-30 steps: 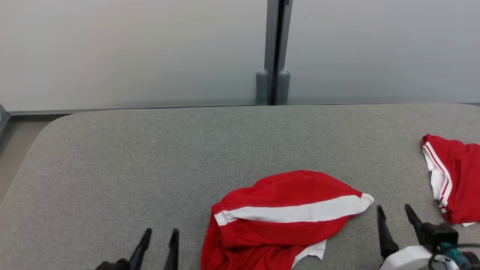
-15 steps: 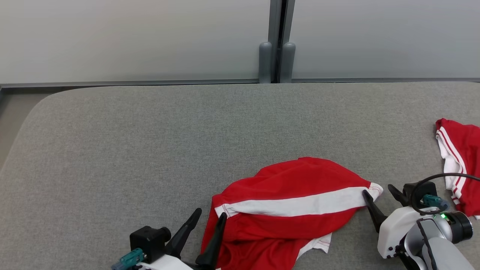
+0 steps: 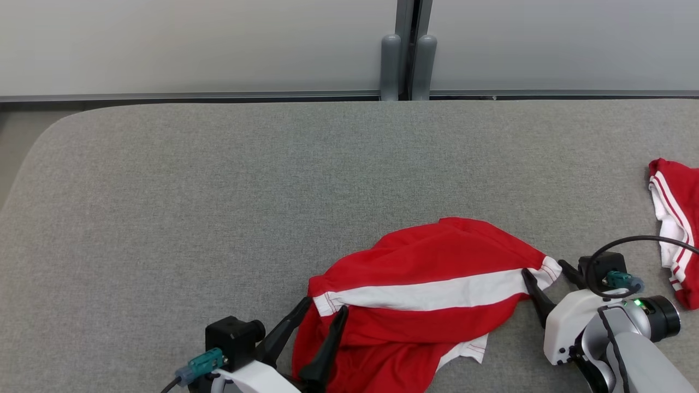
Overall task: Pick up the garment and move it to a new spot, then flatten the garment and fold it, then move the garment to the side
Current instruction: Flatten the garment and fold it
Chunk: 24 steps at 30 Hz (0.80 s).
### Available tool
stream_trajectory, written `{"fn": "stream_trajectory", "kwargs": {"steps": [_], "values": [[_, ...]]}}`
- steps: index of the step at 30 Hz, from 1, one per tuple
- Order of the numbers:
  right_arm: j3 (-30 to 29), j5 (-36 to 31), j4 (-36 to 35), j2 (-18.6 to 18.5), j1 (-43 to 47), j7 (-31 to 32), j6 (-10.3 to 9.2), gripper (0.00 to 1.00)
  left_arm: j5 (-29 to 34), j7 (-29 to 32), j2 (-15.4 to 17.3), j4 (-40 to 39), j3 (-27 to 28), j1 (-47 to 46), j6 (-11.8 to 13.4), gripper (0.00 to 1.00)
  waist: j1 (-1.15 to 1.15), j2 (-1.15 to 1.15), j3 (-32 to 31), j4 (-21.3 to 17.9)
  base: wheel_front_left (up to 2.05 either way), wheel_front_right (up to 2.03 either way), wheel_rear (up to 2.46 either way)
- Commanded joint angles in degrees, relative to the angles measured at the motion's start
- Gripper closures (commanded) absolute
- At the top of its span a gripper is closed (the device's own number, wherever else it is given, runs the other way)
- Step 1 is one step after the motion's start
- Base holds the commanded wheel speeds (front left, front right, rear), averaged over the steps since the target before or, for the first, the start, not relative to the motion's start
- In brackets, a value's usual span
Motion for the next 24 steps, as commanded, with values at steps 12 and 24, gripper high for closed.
{"fn": "stream_trajectory", "kwargs": {"steps": [12, 24], "values": [[3.7, 3.0, 2.2, -0.8, -1.2, -1.3, -0.02, 0.29, -2.1, 1.2, 0.8, 0.5, -0.6, -1.5, -0.1, 0.07, 0.00, 0.00, 0.7, -1.0, 0.00, 0.00, 0.00], [4.3, 22.5, -15.3, -5.6, -0.4, -0.8, -0.02, 1.00, -3.3, -0.2, 2.9, -4.4, -0.5, -3.9, -0.4, 1.00, 0.00, 0.00, 0.0, -2.1, 0.00, 0.00, 0.00]]}}
